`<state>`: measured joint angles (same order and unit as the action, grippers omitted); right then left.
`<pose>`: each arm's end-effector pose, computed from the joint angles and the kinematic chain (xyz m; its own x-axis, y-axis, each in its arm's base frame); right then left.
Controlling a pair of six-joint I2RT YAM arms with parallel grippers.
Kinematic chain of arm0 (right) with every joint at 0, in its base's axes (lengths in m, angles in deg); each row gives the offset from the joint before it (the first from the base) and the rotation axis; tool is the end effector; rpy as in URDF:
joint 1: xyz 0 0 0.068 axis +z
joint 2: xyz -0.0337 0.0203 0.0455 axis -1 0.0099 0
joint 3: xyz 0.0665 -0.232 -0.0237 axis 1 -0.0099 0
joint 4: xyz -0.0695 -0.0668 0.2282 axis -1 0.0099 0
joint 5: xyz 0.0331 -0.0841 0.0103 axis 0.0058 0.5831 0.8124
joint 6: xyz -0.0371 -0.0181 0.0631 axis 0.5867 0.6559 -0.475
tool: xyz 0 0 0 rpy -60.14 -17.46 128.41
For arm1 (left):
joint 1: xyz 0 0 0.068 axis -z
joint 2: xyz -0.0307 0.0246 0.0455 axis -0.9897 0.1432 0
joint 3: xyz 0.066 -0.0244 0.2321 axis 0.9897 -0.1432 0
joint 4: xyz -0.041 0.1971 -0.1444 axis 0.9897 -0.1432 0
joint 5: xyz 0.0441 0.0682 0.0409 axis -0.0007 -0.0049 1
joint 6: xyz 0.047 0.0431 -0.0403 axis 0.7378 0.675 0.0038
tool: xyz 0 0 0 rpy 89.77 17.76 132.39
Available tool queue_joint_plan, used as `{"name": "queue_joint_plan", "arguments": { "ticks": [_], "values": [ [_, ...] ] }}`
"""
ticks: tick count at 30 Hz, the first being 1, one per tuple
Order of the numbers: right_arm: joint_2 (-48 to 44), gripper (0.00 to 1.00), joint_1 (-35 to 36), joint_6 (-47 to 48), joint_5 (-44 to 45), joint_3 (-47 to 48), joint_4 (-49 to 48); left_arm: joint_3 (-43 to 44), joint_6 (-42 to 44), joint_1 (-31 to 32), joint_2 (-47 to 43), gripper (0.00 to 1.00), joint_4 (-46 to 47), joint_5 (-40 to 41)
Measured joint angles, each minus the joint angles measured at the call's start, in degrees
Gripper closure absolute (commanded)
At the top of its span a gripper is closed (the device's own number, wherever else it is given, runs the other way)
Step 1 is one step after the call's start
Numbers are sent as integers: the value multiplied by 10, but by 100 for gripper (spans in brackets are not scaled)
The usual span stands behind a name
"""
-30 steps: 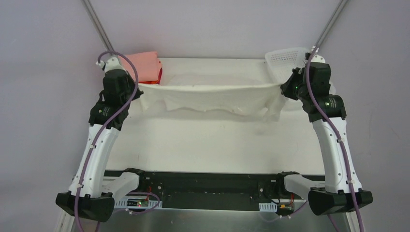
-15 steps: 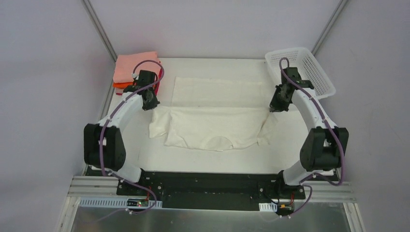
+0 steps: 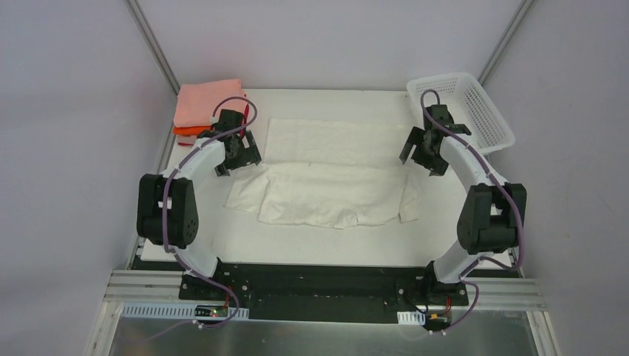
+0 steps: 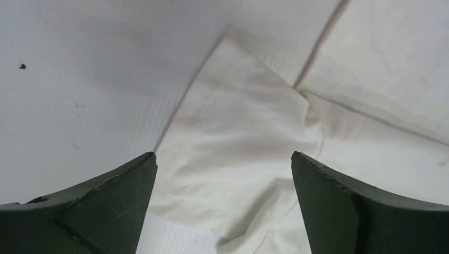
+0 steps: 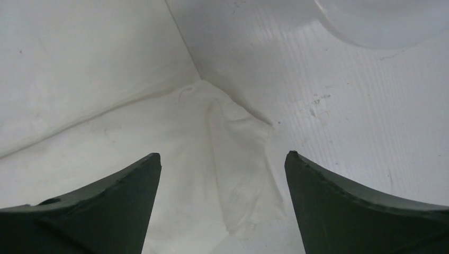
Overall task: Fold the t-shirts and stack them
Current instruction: Flatten out the tshirt, then rotate the tshirt 90 degrees
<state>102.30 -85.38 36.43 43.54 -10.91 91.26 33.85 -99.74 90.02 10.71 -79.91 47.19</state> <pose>0.3504 0.0159 0.1978 -0.8492 0.1296 -0.5119 0.1652 0.9860 -0.0244 0.3526 -0.0424 0.1716 -0.7620 -0.3544 -0.5420 -0.3237 0.9333 -0.1552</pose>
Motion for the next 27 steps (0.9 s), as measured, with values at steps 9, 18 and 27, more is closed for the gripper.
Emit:
{"name": "queue_joint_plan", "arguments": {
  "ticks": [9, 18, 27],
  "values": [
    [-212, 0, 182, -75, 50, -120, -32, 35, 24, 58, -109, 1, 17, -79],
    [-132, 1, 380, -176, -38, -223, -120, 224, 43, 90, 180, 1, 60, -212],
    [-71, 1, 334, -223, -35, -228, -144, 181, 32, 90, 214, 1, 82, -226]
  ]
}}
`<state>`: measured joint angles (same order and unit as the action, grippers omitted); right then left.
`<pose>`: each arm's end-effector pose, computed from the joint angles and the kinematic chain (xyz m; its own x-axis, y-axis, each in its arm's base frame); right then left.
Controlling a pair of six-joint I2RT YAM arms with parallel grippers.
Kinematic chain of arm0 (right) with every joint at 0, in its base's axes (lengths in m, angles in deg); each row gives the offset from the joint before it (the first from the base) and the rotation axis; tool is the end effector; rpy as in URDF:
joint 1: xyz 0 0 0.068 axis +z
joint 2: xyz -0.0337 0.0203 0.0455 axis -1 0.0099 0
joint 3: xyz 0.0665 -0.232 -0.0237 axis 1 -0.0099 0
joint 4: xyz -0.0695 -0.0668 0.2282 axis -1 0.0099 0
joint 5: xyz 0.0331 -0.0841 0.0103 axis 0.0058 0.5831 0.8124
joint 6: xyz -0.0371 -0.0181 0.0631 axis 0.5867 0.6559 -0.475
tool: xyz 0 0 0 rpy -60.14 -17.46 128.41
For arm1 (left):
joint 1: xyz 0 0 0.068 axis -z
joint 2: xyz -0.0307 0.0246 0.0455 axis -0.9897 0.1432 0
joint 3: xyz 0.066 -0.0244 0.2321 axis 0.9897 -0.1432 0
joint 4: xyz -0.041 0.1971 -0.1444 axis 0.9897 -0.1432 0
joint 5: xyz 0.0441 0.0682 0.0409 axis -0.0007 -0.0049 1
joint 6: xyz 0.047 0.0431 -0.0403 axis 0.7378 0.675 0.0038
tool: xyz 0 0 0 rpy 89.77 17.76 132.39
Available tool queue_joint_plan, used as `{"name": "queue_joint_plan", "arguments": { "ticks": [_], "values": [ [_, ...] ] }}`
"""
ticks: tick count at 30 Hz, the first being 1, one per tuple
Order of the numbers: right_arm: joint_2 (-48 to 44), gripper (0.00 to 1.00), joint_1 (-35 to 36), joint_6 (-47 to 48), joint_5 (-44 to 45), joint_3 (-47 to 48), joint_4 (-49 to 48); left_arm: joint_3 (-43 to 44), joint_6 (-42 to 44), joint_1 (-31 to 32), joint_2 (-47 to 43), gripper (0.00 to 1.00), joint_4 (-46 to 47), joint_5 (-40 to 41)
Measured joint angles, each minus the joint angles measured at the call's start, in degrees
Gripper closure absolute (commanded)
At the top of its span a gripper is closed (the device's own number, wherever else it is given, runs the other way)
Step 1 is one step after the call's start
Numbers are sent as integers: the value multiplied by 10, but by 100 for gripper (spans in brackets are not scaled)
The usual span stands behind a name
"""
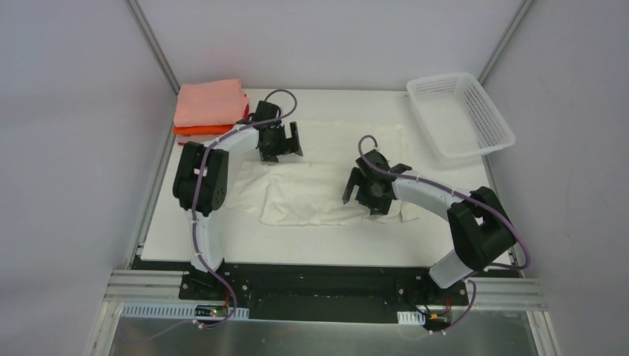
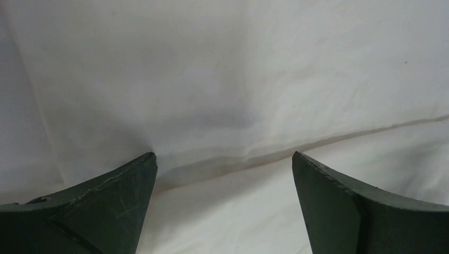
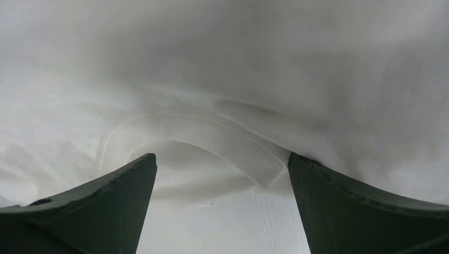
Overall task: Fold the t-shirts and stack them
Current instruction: Rotate the tshirt 90 degrees
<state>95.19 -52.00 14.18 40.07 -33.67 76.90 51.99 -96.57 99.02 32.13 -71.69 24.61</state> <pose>0.2437 0.1802 0.1347 -0.8987 0.0007 -0.4385 -0.0984 0.9741 0.2034 0.4175 -0.1466 0.1402 -0.8621 -0.1524 -0.4833 0.0879 0.8943 -0.4388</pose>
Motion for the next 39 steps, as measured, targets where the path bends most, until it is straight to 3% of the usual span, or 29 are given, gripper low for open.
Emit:
{"name": "queue_joint_plan", "arguments": {
  "ticks": [6, 12, 16, 21, 24, 28, 32, 36, 39],
  "values": [
    [62, 0, -93, -3, -10, 65, 27, -207, -50, 14, -141, 1, 80, 26],
    [238, 0, -146, 63, 7, 295, 106, -428, -142, 97, -329, 1, 127, 57],
    [354, 1, -147, 117, 13, 472, 152, -496, -212, 177, -388, 1, 179, 58],
    [506, 1, -148, 168, -24, 733, 207, -497, -256, 280, -376, 1, 230, 57],
    [560, 0, -148, 176, -60, 828, 207, -465, -261, 296, -328, 1, 253, 45],
    [567, 0, -148, 177, -115, 832, 164, -416, -276, 296, -258, 1, 301, 13],
    [566, 0, -148, 189, -124, 834, 156, -406, -277, 296, -246, 1, 312, 13],
    [549, 0, -151, 200, -84, 835, 173, -407, -255, 300, -302, 1, 230, 71],
    [485, 0, -158, 200, -50, 781, 172, -410, -245, 300, -369, 1, 172, 125]
  ]
}}
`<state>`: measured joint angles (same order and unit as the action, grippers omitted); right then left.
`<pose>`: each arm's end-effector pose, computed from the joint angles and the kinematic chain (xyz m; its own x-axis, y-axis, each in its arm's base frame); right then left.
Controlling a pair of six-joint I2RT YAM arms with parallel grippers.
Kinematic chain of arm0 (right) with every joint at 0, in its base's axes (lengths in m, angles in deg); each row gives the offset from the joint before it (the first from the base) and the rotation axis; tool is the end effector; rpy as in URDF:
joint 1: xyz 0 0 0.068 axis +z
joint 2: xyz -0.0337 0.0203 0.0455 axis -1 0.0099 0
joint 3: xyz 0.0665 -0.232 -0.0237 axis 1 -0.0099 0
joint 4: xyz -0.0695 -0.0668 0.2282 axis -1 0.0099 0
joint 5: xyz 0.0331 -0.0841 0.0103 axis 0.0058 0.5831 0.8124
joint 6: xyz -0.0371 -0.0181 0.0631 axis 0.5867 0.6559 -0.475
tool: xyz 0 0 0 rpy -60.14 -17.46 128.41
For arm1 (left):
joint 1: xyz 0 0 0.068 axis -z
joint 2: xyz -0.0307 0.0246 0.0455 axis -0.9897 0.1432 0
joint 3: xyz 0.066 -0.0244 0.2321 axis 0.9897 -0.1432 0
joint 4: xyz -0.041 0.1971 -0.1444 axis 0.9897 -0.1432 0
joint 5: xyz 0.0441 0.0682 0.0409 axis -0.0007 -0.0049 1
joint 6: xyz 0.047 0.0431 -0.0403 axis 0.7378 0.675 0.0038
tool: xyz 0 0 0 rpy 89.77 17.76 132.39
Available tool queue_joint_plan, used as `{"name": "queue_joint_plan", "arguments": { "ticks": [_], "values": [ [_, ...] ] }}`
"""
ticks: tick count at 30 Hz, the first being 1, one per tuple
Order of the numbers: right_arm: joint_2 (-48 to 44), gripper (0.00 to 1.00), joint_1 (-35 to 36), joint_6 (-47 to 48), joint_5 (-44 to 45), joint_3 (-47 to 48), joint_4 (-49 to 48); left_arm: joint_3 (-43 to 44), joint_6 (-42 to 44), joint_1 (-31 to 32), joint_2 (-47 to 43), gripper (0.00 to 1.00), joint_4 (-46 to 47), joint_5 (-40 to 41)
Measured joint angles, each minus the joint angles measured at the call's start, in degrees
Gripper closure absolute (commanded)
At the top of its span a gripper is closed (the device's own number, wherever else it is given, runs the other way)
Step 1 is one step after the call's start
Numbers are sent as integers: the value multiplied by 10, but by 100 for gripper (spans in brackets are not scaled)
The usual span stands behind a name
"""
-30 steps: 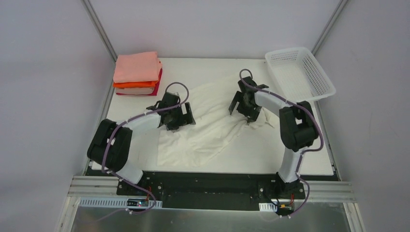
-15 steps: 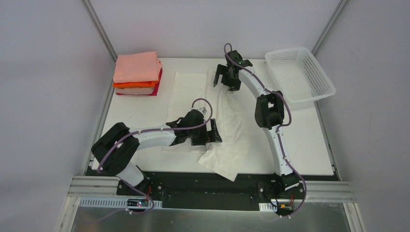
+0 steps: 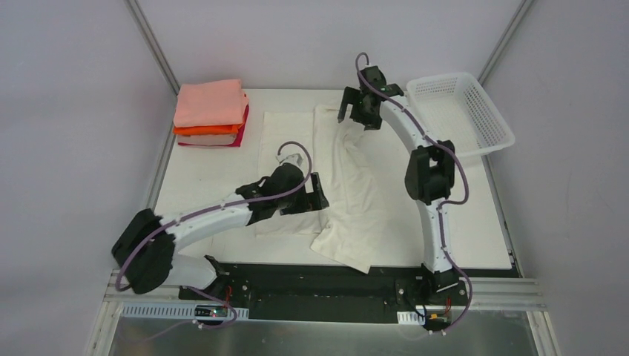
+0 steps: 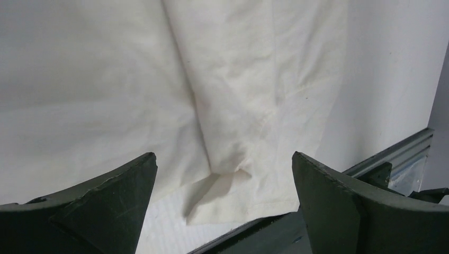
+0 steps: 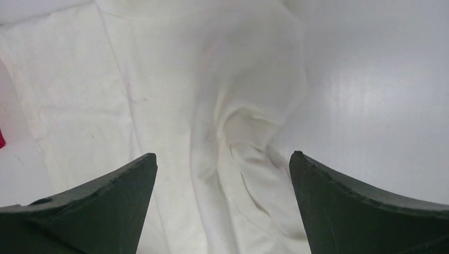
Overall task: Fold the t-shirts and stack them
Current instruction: Rotate the tshirt 90 degrees, then flatten out the tshirt
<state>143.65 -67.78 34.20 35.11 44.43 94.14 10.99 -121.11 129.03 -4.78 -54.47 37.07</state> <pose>0.4818 0.1917 0.1958 -0.7686 -0.0585 -0.6371 -0.2019 0.9671 0.1549 0.2120 -0.2331 0.1705 -0.8464 -0.1960 -0.4951 0.1761 0.7744 -0.6077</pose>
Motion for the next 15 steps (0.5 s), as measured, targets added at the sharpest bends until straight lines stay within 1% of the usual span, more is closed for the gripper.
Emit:
{"name": "queue_joint_plan", "arguments": {
  "ticks": [4, 7, 9, 11, 13, 15],
  "values": [
    [-160, 0, -17, -5, 25, -130, -7, -29, -2, 0, -153, 1, -87, 89],
    [-315, 0, -14, -19, 45, -285, -35, -57, -32, -1, -240, 1, -169, 148],
    [-433, 0, 15, -35, 67, -424, -61, -80, -64, -1, -278, 1, -231, 180],
    [-530, 0, 61, -55, 76, -547, -72, -107, -92, -1, -305, 1, -281, 202],
    [-594, 0, 101, -75, 75, -639, -74, -133, -119, -1, -326, 2, -323, 215],
    [-649, 1, 116, -101, 73, -727, -80, -153, -140, -2, -340, 6, -353, 225]
  ]
}}
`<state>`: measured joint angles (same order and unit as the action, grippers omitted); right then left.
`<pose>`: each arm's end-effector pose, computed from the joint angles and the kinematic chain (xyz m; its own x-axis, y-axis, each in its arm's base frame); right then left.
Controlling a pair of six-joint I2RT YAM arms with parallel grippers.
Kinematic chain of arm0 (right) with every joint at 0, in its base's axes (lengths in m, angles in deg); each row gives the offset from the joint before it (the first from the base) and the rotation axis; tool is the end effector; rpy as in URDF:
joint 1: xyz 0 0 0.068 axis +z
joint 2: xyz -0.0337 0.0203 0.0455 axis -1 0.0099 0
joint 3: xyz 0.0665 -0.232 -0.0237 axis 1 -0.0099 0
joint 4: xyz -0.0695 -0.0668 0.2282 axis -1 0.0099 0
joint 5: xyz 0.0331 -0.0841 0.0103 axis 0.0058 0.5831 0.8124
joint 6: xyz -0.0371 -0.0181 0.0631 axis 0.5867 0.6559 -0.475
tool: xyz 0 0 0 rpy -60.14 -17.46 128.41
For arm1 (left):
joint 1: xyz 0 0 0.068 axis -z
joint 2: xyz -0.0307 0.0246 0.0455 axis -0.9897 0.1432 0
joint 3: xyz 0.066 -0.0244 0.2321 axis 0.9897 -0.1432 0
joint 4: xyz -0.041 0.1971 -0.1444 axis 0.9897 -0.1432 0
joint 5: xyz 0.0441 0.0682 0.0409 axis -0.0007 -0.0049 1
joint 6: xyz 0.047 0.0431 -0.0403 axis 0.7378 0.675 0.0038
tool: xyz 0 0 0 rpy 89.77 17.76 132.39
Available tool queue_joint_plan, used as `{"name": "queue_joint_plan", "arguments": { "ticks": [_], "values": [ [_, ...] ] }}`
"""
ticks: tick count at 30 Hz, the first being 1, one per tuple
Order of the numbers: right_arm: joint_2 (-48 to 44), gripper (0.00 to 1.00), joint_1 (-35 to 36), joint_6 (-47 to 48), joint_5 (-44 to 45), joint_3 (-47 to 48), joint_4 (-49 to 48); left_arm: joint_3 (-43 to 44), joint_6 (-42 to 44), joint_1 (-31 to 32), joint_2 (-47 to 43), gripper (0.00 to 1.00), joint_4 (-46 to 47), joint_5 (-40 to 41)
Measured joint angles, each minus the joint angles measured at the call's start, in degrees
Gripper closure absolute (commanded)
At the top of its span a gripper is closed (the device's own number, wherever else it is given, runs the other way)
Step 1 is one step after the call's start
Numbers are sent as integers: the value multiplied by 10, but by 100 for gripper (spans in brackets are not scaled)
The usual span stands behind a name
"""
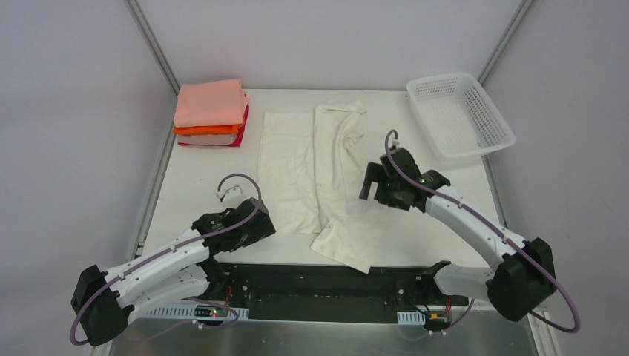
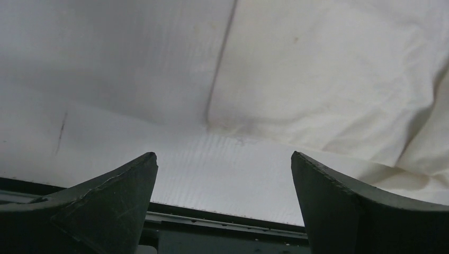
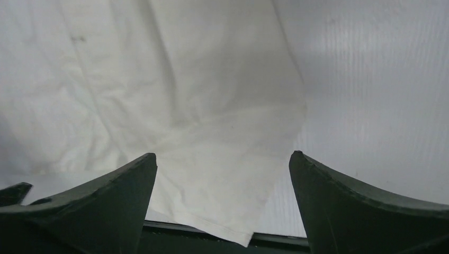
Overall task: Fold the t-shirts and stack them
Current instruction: Flatten out the tshirt
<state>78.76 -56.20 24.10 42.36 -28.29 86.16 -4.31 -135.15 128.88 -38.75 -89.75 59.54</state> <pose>0.2382 0.1470 0.2300 -0.7680 -0.0327 -0.6396 -0.1891 0.9658 0.1777 0.1369 -0.1151 0.1636 -0.7452 -0.4272 -0.5120 -0.2472 0.8901 -0.3828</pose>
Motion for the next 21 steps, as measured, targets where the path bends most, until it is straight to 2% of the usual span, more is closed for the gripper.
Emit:
{"name": "queue_joint_plan", "arguments": {
  "ticks": [3, 6, 10, 16, 18, 21],
  "values": [
    [-73, 0, -4, -28, -2, -104, 12, -19, -33, -4, -8, 17, -27, 15],
    [-126, 0, 3, -45, -7, -148, 31, -21, -47, -7, -3, 22, -31, 26],
    [-167, 1, 19, -61, -16, -172, 38, -24, -56, -7, 21, 27, -14, 24],
    [-168, 1, 33, -75, -25, -183, 45, -33, -66, -21, 69, 36, 15, 17],
    [-167, 1, 40, -76, -33, -183, 45, -36, -66, -28, 79, 41, 35, 17],
    [-158, 0, 52, -77, -42, -183, 47, -36, -65, -42, 96, 54, 74, 13]
  ]
}}
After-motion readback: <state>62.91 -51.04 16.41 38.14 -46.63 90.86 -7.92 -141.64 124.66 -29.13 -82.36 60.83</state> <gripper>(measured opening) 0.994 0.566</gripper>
